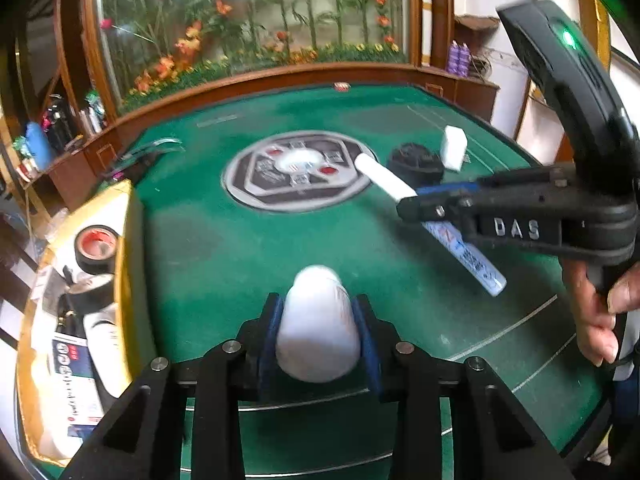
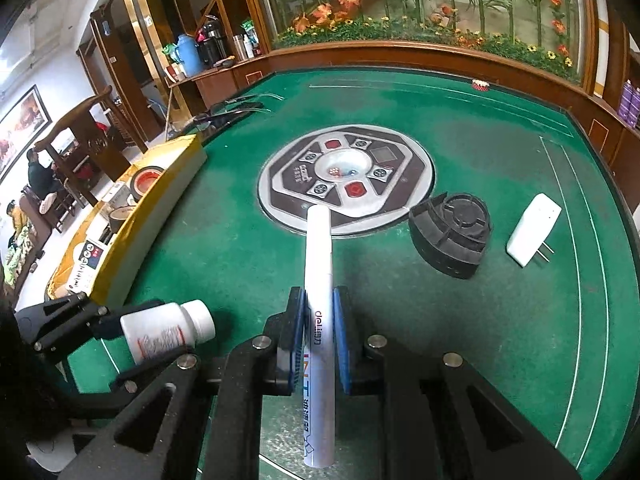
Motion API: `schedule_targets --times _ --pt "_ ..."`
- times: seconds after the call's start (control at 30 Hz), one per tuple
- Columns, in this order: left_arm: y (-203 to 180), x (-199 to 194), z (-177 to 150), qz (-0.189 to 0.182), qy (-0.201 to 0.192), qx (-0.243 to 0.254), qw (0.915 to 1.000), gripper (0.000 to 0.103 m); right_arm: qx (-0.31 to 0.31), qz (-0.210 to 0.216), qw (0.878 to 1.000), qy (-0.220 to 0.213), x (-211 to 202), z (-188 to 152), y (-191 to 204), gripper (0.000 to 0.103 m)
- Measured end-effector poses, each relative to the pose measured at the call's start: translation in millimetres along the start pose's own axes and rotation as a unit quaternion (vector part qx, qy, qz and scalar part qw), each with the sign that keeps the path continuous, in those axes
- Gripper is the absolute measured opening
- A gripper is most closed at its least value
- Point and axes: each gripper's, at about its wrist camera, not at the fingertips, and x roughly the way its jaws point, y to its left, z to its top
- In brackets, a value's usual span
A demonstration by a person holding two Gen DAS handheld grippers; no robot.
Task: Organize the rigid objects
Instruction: 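Carry the bottle and marker over to the tray with both tools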
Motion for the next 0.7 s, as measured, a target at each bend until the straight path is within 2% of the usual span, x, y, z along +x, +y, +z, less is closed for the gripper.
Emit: schedule_targets --times 0.27,0.4,0.53,0.57,0.6,0.63,0.7 --pt "13.1 -15.2 3.3 0.032 -0.031 -0.01 0.999 0.038 -0.005 0.02 1.0 -0.008 -3.1 -0.9 7.6 0.014" --pt "14.6 -15.6 2.8 0.038 -0.031 -0.007 0.9988 0.038 -0.005 0.023 1.0 -0.008 -3.2 -1.5 9.3 0.014" --pt "21.4 -11.3 3.0 0.027 -0.016 -0.015 0.9994 0.038 0.003 0.023 1.0 -0.008 -2.5 -2.1 8.9 0.014" --pt "26.1 -10.6 3.0 0.014 -0.01 -0.026 0.9995 0.039 0.006 0.023 1.0 -0.008 -2.4 -1.9 8.2 0.014" --pt "30.7 -9.5 3.2 -0.002 -0.001 -0.034 0.9994 0.048 0.01 0.023 1.0 -0.008 -2.1 -1.8 7.3 0.014" --pt "35.0 -7.4 3.6 -0.017 0.011 -0.039 0.999 0.062 0.013 0.024 1.0 -0.007 -2.3 -1.5 5.8 0.014" --pt "38.0 -6.2 5.2 -0.01 0.014 -0.031 0.9994 0.069 0.016 0.023 1.0 -0.007 -2.9 -1.1 3.8 0.014"
